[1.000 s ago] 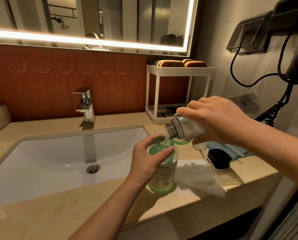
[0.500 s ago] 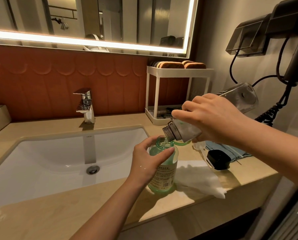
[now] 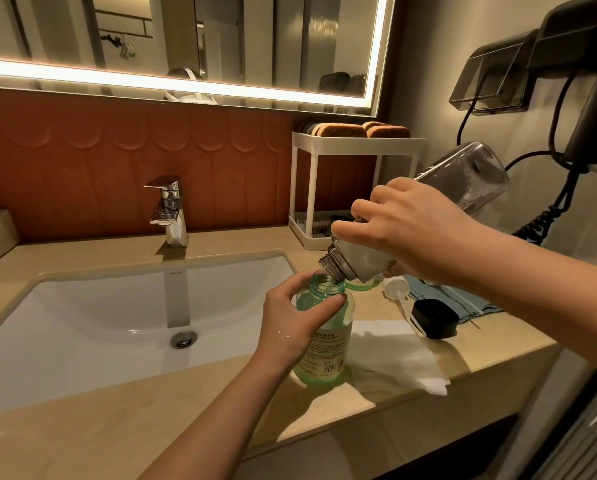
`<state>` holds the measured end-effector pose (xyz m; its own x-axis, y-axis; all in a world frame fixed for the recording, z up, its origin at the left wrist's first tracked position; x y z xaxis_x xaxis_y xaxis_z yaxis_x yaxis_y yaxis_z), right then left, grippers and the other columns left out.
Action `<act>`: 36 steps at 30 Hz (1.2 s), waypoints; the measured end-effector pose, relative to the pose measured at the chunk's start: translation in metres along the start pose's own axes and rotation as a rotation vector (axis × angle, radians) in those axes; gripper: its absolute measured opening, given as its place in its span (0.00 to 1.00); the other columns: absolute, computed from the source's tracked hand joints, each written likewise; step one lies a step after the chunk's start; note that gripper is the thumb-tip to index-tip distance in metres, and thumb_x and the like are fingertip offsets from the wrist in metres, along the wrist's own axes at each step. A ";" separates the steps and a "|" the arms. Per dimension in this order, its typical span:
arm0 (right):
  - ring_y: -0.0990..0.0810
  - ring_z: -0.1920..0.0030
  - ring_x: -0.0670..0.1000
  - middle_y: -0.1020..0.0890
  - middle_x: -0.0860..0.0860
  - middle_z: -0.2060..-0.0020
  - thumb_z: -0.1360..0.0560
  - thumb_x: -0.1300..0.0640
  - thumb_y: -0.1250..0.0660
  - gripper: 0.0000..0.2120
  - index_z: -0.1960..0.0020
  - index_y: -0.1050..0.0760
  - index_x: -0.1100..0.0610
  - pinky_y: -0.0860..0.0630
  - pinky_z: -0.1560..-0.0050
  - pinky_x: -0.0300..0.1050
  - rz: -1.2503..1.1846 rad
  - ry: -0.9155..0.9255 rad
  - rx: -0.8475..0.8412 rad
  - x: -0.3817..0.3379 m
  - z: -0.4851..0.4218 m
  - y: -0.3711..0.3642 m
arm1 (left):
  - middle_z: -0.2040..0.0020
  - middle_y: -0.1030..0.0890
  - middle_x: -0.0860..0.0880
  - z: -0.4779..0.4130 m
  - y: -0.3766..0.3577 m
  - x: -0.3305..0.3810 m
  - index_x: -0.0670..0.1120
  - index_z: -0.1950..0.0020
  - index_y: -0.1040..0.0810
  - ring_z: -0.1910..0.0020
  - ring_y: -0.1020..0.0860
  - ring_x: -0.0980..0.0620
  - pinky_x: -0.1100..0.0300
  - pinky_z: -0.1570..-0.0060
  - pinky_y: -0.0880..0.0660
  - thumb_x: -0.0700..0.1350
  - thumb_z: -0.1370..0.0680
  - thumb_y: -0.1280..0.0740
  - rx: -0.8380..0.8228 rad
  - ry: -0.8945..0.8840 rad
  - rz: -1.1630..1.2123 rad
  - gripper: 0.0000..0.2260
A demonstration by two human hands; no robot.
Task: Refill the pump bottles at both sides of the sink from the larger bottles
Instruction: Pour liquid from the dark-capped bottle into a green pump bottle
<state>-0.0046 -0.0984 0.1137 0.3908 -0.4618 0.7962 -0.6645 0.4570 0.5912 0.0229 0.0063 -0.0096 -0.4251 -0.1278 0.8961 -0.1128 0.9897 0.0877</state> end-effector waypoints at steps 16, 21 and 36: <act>0.27 0.43 0.56 0.30 0.57 0.38 0.23 0.54 0.38 0.28 0.29 0.48 0.52 0.30 0.43 0.50 0.157 0.108 -0.056 -0.008 -0.014 0.014 | 0.48 0.19 0.55 0.001 -0.001 0.002 0.48 0.43 0.20 0.48 0.25 0.66 0.80 0.57 0.32 0.45 0.30 0.26 -0.008 -0.001 0.002 0.16; 0.28 0.42 0.57 0.30 0.57 0.37 0.22 0.55 0.39 0.27 0.28 0.48 0.53 0.30 0.41 0.51 0.173 0.112 -0.074 -0.010 -0.016 0.015 | 0.49 0.18 0.56 0.000 -0.001 0.002 0.50 0.45 0.20 0.47 0.24 0.63 0.79 0.55 0.31 0.45 0.30 0.26 -0.009 -0.004 0.020 0.14; 0.27 0.44 0.57 0.29 0.57 0.40 0.22 0.56 0.39 0.26 0.29 0.48 0.53 0.32 0.45 0.48 0.258 0.169 -0.063 -0.014 -0.020 0.019 | 0.46 0.18 0.53 0.001 -0.001 0.001 0.49 0.44 0.20 0.44 0.24 0.58 0.67 0.49 0.30 0.47 0.30 0.26 -0.017 0.019 0.008 0.15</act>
<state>-0.0096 -0.0678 0.1161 0.3185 -0.1937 0.9279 -0.7170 0.5911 0.3695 0.0222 0.0047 -0.0095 -0.4085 -0.1186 0.9050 -0.0940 0.9917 0.0876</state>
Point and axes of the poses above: each hand's wrist, its own z-axis away from the middle knuckle, its own y-axis out of the back of the hand, x = y × z, the point moved 7 cm from there along -z, towards the middle knuckle
